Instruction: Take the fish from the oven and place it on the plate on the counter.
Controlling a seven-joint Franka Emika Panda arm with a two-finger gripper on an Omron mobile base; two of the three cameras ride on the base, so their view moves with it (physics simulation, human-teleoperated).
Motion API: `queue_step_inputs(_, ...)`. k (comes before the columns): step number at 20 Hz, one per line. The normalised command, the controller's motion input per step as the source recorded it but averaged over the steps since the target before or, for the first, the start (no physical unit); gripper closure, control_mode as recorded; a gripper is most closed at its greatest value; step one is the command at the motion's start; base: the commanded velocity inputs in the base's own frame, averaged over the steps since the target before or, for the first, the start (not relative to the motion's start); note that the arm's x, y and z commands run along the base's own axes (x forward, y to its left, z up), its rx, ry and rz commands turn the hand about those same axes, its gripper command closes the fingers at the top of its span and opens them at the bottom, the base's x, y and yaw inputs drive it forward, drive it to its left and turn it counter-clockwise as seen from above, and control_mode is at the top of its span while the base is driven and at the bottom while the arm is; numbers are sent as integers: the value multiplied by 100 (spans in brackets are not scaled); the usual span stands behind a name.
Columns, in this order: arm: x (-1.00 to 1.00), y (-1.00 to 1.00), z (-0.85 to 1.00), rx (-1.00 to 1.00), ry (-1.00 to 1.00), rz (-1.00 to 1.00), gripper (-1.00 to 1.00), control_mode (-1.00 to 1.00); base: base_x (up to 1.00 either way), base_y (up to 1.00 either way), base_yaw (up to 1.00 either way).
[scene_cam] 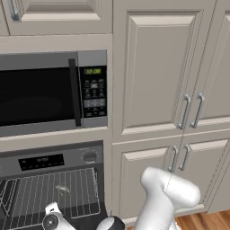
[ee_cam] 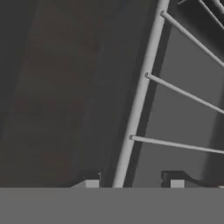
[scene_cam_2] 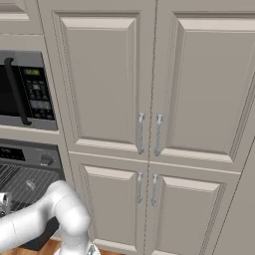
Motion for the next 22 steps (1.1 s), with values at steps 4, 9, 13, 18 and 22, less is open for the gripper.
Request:
queue_step_inputs(4,-100,0,-37,0,36,0,100,-100,0,0,0)
queue_step_inputs(9,-100,0,-32,0,37,0,100,-100,0,0,0)
queue_step_inputs(13,-100,-2,-22,0,31,0,100,-100,0,0,0)
queue_step_inputs(18,-83,0,48,0,-5,2,100,-100,0,0,0)
queue_step_inputs(22,-49,0,100,8,-32,1,100,-100,0,0,0)
